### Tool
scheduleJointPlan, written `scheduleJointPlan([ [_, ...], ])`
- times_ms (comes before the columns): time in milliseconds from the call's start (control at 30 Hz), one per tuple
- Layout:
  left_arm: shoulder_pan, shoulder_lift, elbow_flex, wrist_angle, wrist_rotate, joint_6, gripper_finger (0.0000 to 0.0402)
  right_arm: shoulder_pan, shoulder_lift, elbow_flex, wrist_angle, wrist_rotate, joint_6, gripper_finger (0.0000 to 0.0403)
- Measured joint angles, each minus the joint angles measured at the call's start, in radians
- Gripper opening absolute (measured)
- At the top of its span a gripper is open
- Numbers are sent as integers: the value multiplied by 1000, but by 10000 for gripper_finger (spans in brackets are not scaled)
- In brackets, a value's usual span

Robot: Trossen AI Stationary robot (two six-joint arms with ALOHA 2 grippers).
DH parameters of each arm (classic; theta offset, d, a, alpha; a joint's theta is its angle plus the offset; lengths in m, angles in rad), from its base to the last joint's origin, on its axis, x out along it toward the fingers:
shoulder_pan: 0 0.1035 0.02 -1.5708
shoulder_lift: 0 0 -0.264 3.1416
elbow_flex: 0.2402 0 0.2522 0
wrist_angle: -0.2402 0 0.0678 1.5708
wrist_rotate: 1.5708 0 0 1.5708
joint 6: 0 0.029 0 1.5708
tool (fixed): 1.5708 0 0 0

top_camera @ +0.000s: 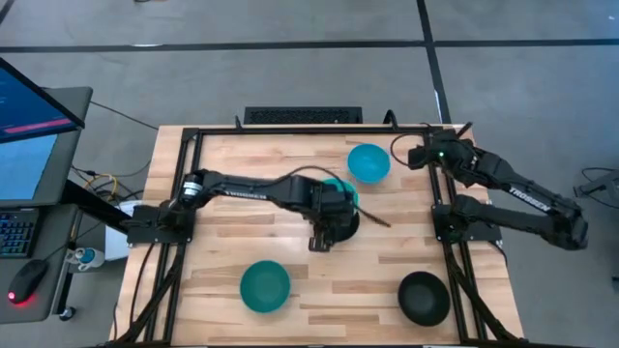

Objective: Nest bowls inside each other
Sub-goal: Stack the light blue bowl on top of the top black bowl

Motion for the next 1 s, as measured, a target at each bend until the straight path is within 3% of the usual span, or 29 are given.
scheduleJointPlan([
  [267,-40,56,-17,25,33,-46,0,-55,-19,0,1,-52,-22,331],
  [567,-43,85,-16,41,38,-74,9,-40,-19,0,-1,-91,3,331],
  [867,-38,144,-16,33,14,-76,3,3,-19,0,-1,-92,30,331],
  [1000,-39,155,-14,0,-57,-95,11,17,-19,0,-7,-92,30,331],
])
